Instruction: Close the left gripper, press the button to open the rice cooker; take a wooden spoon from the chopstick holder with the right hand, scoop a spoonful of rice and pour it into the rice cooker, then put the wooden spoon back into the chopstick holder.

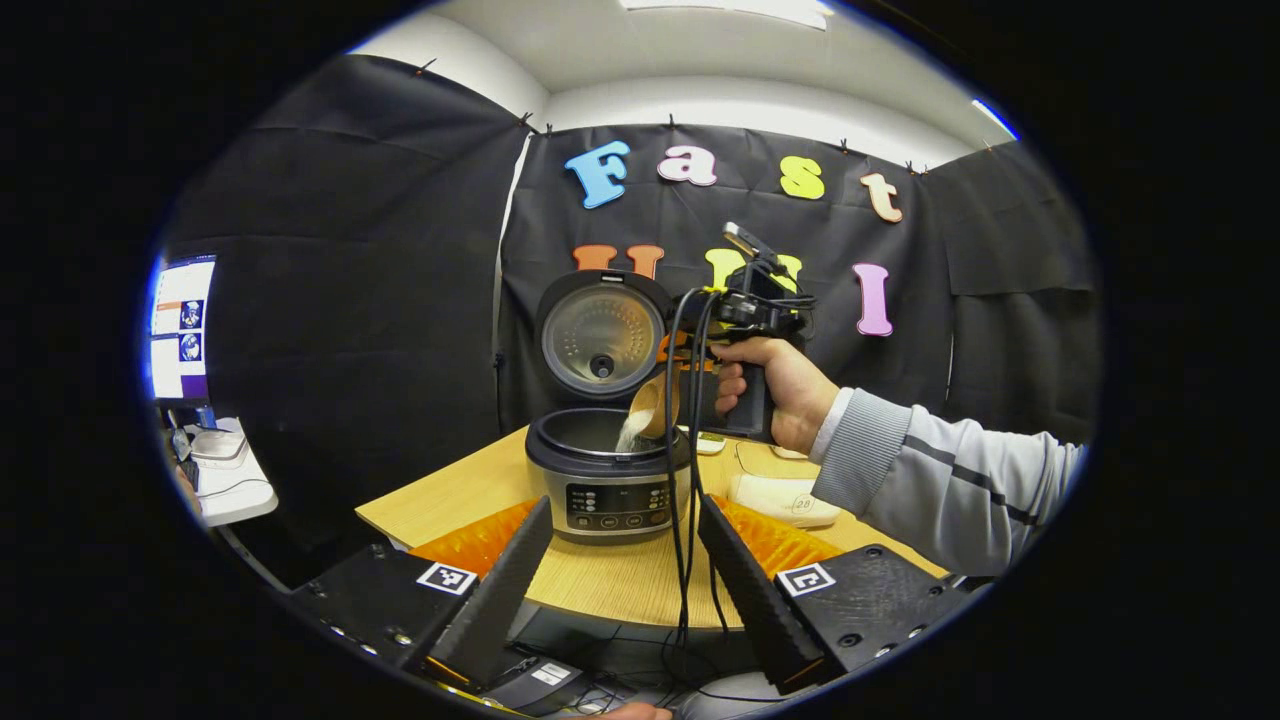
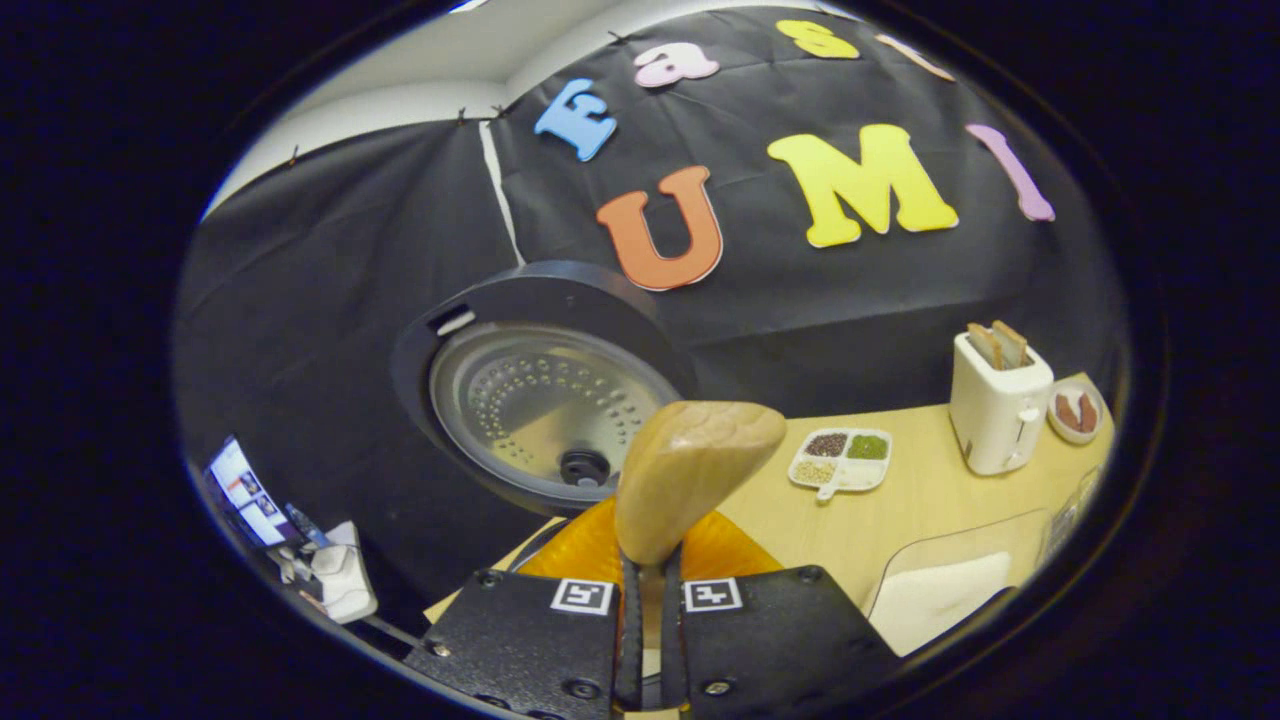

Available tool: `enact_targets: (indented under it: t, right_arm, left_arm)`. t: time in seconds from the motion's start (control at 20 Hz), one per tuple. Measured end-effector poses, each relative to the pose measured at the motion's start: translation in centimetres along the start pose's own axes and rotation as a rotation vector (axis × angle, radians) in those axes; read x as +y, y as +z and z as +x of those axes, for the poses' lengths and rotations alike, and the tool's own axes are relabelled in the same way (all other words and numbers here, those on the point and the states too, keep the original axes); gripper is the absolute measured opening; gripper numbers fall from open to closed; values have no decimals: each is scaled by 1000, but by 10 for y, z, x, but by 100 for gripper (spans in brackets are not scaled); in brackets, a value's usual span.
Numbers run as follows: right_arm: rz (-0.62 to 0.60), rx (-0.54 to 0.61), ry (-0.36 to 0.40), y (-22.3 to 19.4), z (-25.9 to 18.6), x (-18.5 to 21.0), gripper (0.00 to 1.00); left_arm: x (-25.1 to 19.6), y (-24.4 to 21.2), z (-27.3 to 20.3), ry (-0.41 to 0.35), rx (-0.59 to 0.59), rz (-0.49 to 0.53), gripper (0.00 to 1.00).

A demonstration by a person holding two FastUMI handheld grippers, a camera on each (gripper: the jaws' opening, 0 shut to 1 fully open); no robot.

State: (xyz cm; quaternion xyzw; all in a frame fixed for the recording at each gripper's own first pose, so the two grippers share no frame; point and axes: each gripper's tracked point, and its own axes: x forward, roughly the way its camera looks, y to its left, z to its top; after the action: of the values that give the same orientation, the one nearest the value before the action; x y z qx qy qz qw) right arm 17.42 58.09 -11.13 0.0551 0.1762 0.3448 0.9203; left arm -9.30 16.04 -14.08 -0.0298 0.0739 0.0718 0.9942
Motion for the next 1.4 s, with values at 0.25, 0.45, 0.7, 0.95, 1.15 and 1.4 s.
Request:
enact_targets:
  t: [0.25, 0.45, 0.7, 0.95, 1.15, 1.4]
  right_arm:
    - [-216, -9, -18, 1, 0, 17, 12]
    - [-355, -15, -2, -2, -5, 36, 12]
    - [-456, -23, -19, -7, -10, 38, 12]
    - [-367, -81, -51, 26, -31, 20, 12]
    - [-270, -144, -93, 64, -72, -19, 12]
    - [-200, -202, -223, 96, -138, -111, 12]
  left_arm:
    - [1, 0, -3, 2, -1, -5, 94]
    - [1, 1, -6, -2, -3, -12, 94]
    - [-3, 3, -7, -7, -1, -2, 94]
    - [-7, 9, -9, -14, -9, -5, 94]
    - [-14, 15, -14, -19, -23, 8, 94]
    - [-22, 19, -12, -26, -33, 10, 94]
